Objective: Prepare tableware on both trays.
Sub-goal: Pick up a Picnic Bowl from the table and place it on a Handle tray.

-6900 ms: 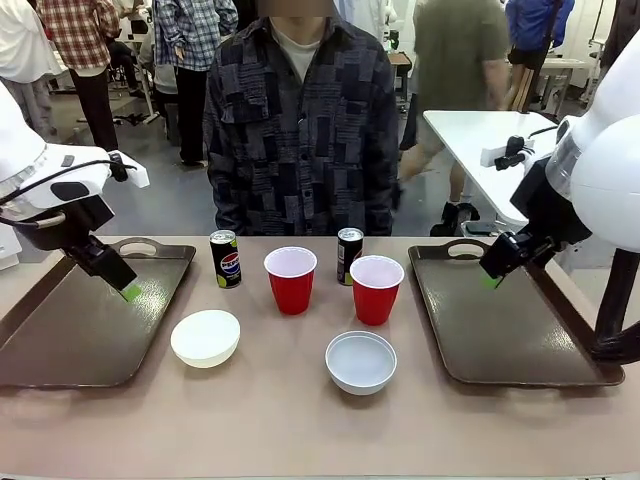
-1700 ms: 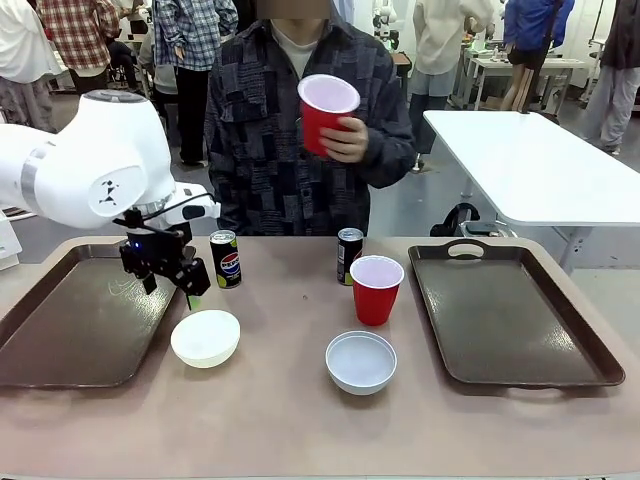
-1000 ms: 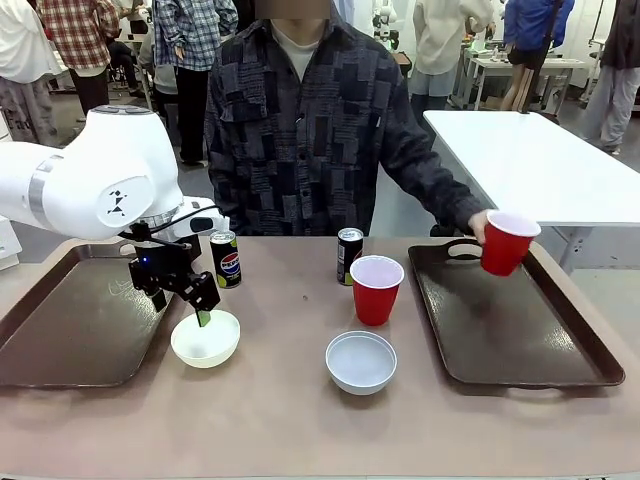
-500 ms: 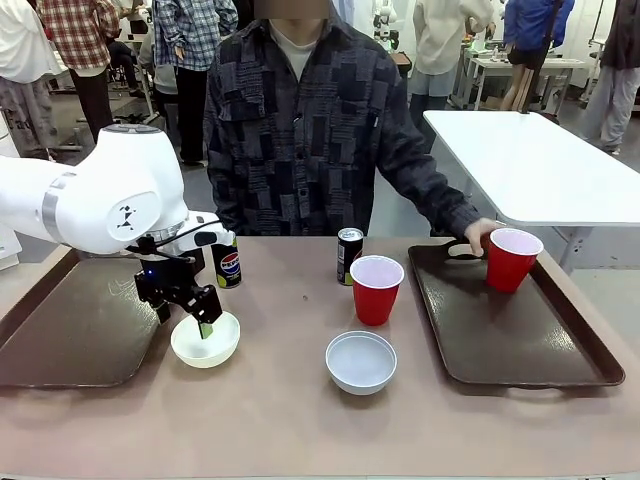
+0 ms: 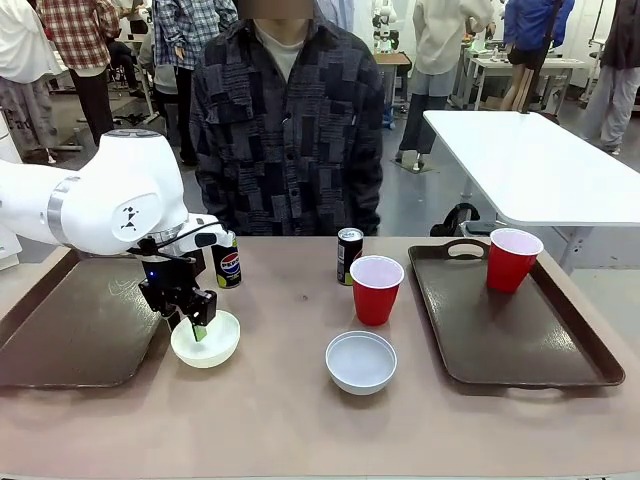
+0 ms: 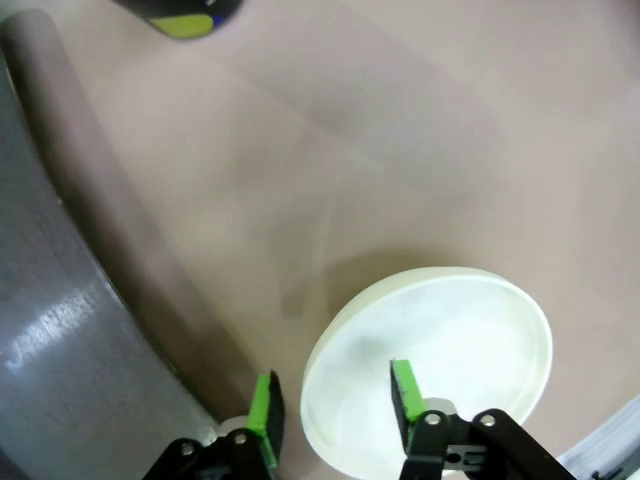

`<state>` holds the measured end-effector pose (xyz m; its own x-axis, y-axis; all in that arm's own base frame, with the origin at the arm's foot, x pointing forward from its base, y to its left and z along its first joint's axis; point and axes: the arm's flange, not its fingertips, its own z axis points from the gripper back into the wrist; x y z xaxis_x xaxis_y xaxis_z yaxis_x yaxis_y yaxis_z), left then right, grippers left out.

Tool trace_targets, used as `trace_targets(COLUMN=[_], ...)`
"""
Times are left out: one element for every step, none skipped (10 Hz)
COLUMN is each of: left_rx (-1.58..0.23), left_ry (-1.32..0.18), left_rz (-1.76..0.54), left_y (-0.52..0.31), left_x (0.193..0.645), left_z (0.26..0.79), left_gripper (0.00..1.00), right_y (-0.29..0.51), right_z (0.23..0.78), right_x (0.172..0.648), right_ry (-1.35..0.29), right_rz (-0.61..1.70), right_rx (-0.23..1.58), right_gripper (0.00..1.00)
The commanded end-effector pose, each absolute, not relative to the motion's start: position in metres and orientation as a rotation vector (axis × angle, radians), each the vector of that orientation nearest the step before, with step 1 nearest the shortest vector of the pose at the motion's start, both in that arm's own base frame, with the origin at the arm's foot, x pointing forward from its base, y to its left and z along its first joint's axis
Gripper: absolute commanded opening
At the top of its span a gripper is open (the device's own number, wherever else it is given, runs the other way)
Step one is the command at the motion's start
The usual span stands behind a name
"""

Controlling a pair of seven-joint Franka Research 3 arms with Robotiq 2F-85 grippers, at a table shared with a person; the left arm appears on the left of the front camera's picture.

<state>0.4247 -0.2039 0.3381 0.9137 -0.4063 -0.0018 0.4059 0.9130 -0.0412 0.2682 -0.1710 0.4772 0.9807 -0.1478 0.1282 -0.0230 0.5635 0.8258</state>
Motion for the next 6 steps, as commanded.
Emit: trace_targets(left_rx=[-0.03, -0.021, -0.013, -0.008, -0.008, -0.009], left_ry=[0.021, 0.024, 0.027, 0.029, 0.034, 0.039], left_rz=[-0.393, -0.381, -0.365, -0.347, -0.338, -0.331], left_y=[-0.2016, -0.2011, -0.2015, -0.2013, -0.2008, -0.2003], left_x=[0.4289, 0.4288, 0.429, 0.4293, 0.4294, 0.4295], left_z=[0.3402, 0.3399, 0.3413, 0.3429, 0.3436, 0.3447], left_gripper=[0.0, 0.07, 0.0, 0.0, 0.0, 0.08], right_y=[-0.1726, -0.1726, -0.1726, -0.1726, -0.1726, -0.1726], right_z=[0.476, 0.476, 0.476, 0.476, 0.476, 0.476], right_x=[0.2674, 0.2674, 0.2674, 0.2674, 0.2674, 0.2674], right_ry=[-0.186, -0.186, -0.186, -0.186, -0.186, -0.186], right_rz=[-0.066, -0.066, -0.066, -0.066, -0.066, -0.066], right_rx=[0.973, 0.973, 0.973, 0.973, 0.973, 0.973], right_gripper=[1.0, 1.0, 1.0, 1.0, 1.0, 1.0])
